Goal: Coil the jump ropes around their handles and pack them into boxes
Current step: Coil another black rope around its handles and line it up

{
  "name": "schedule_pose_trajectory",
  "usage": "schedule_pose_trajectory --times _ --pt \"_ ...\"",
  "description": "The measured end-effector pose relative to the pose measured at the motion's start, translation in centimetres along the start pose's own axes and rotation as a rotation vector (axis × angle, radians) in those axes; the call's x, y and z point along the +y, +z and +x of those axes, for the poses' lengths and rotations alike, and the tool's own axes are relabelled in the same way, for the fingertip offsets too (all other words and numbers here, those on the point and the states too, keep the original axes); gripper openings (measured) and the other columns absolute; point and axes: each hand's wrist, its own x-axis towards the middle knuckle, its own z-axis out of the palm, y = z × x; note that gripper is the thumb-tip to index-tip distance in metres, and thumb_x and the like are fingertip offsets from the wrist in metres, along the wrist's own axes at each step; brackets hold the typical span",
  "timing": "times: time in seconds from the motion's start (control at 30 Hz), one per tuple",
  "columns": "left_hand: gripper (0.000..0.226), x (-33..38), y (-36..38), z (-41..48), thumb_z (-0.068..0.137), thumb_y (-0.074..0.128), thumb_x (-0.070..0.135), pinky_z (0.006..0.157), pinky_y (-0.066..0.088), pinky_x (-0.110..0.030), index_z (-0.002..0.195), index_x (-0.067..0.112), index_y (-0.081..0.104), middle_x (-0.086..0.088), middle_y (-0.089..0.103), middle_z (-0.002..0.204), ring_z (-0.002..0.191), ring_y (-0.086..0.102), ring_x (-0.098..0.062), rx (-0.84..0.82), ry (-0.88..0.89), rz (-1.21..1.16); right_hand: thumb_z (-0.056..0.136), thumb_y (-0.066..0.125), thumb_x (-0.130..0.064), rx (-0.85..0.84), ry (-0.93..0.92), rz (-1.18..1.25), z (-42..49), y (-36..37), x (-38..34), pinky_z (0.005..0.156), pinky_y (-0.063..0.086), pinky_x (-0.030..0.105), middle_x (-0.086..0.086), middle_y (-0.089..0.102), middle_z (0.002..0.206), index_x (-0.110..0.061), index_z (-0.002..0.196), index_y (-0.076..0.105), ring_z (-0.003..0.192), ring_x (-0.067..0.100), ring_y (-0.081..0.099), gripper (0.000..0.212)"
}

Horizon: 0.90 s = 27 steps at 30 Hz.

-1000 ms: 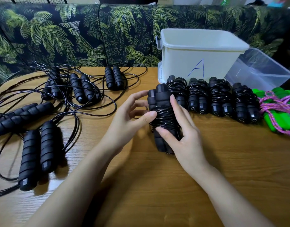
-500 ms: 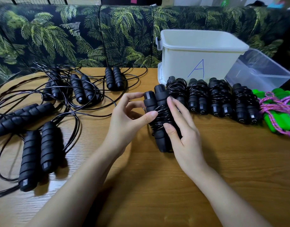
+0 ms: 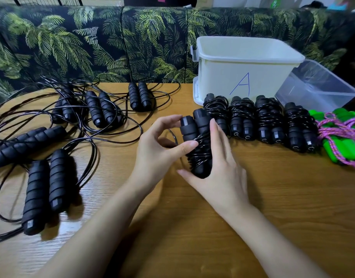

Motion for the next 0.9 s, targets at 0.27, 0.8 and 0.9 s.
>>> schedule_pose_trajectory --times 0.27,0.8,0.9 --pt "0.052 0.2 -0.2 0.0 0.071 0.085 0.033 0.071 0.051 -0.019 0.118 0.031 0.064 0.013 0.068 0.111 0.079 0.063 -0.004 -0.053 0.069 0.048 0.068 0.066 -0.06 0.165 -0.04 -0.134 0.0 0.4 -0.3 0.053 0.054 0.037 0.003 0.036 0.152 -0.017 0.155 0.022 0.127 0.025 0.048 0.107" --pt "0.048 0.4 0.1 -0.1 0.083 0.074 0.015 0.079 0.055 -0.027 0.128 0.02 0.06 -0.002 0.072 0.113 0.097 0.068 -0.013 -0.114 -0.019 -0.095 0.087 0.067 -0.032 0.107 -0.065 0.563 0.2 0.8 0.8 0.115 0.027 0.018 0.002 0.034 0.158 -0.027 0.145 0.038 0.146 0.004 0.028 0.066" --pt "0.046 0.5 0.0 -0.1 0.083 0.076 0.011 0.076 0.056 -0.029 0.125 0.022 0.062 0.001 0.074 0.109 0.087 0.068 -0.009 -0.106 -0.033 -0.101 0.088 0.06 -0.038 0.124 -0.104 0.476 0.2 0.8 0.5 0.11 0.024 0.009 0.005 0.033 0.153 -0.018 0.148 0.038 0.142 -0.004 0.026 0.067"
